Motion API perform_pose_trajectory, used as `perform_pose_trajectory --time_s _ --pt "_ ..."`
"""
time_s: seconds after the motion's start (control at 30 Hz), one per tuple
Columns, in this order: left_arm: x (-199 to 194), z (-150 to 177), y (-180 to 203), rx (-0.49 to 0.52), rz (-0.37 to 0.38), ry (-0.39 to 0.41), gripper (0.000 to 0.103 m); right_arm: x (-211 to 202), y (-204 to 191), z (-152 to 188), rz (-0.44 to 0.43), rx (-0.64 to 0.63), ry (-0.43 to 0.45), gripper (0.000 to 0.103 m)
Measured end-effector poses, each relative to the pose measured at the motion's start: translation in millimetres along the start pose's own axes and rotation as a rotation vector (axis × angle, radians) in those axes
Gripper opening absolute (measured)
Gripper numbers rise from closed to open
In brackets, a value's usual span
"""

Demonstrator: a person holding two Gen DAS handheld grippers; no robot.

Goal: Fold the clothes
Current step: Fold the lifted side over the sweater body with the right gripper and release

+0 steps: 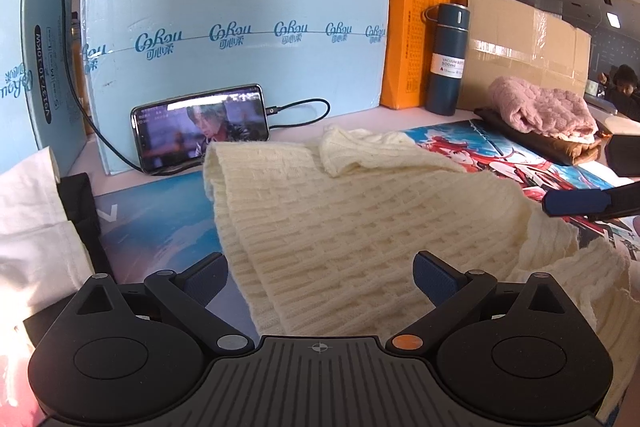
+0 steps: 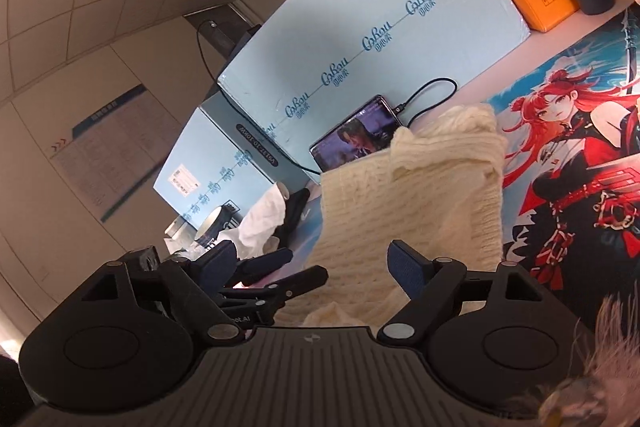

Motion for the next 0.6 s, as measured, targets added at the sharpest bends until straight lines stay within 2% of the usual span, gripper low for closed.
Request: perform_pose_trajectory --time_s 0.13,0.2,0.4,0.5,0.6 --pt "0.5 -0.9 -2.8 -0.019 0.006 0.005 0.101 22.0 9.5 9.6 0.025 0.048 -0.135 0.082" --pt "2.1 -0.8 -3.8 -0.026 0.006 -0.002 0.101 24.8 14.7 13.9 0.013 0.09 -0.127 0.085" --pt "-1.2 -0.5 -1.7 -0.023 0.043 0.022 0.101 22.4 11.3 12.0 0.0 0.095 -0.117 0.089" --pt "-11.0 -1.5 0.9 -0.012 0.117 0.088 0.101 9.5 7.3 10.1 -0.077 0.099 -0.075 0.092" --pt "-25.6 -1.7 10.1 0.031 0.256 0.184 0.101 -6.4 4.3 6.2 -0.105 0.082 -0.017 0.098"
Point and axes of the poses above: each gripper's, at about its wrist camera, not at the fingertips, and x roughly the way its jaws point, y to its right, z to its underside, the point moved 2 cm from there along x, roughly the way its jaws point, and after that the axes turned 5 degrees about z, right-handed, at the moved point
